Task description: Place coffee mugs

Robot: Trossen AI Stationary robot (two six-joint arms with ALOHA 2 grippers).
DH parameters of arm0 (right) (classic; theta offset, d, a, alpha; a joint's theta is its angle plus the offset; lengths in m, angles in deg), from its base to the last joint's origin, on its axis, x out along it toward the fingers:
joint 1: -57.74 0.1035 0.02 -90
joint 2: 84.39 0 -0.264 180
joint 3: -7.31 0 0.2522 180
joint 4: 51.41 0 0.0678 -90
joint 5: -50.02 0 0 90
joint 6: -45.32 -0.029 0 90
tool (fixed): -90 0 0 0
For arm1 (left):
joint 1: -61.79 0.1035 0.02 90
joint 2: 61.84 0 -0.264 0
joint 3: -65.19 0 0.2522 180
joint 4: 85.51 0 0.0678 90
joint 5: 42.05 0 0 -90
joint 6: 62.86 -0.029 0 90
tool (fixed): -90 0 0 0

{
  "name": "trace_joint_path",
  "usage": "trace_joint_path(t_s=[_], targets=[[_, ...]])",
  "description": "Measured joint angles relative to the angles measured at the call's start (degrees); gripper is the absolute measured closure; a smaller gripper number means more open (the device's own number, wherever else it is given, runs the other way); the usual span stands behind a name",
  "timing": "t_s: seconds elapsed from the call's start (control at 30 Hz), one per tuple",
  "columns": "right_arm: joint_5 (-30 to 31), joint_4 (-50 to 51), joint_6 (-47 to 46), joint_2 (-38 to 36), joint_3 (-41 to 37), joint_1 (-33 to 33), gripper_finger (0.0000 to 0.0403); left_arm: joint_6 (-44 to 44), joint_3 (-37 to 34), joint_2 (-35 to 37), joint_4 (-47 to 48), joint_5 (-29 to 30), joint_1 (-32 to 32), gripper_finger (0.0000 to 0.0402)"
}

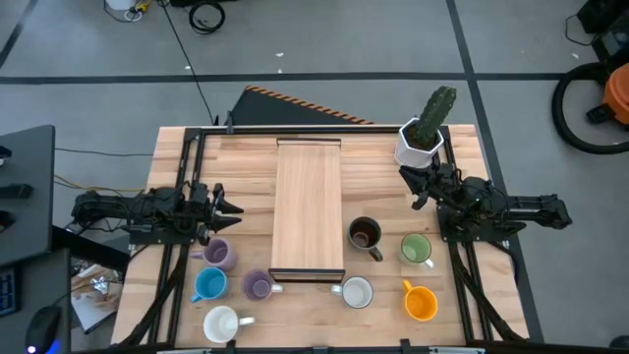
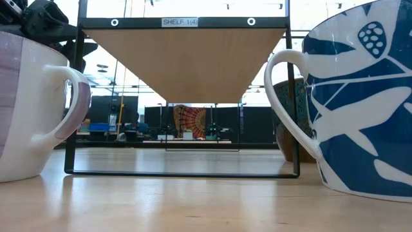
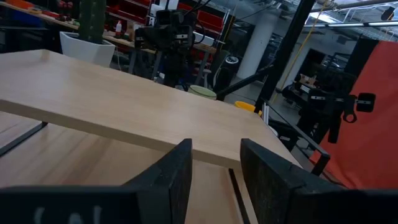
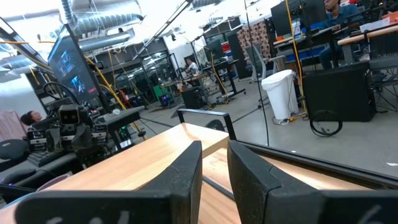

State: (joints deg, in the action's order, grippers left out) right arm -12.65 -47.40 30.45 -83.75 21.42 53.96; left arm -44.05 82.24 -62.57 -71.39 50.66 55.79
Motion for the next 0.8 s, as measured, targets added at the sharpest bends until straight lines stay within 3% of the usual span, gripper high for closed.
trace_joint_path(t_s=[0.43,0.8], targets=[[0.0,0.0,0.0,0.0,0.0,0.0,0.0321,0.0,0.0,0.0,-0.4,0.0,0.0,0.0260],[0.0,-5.1,-1.5,0.0,0.0,0.0,0.0321,0.0,0.0,0.0,-9.3,1.3,0.0,0.0260]])
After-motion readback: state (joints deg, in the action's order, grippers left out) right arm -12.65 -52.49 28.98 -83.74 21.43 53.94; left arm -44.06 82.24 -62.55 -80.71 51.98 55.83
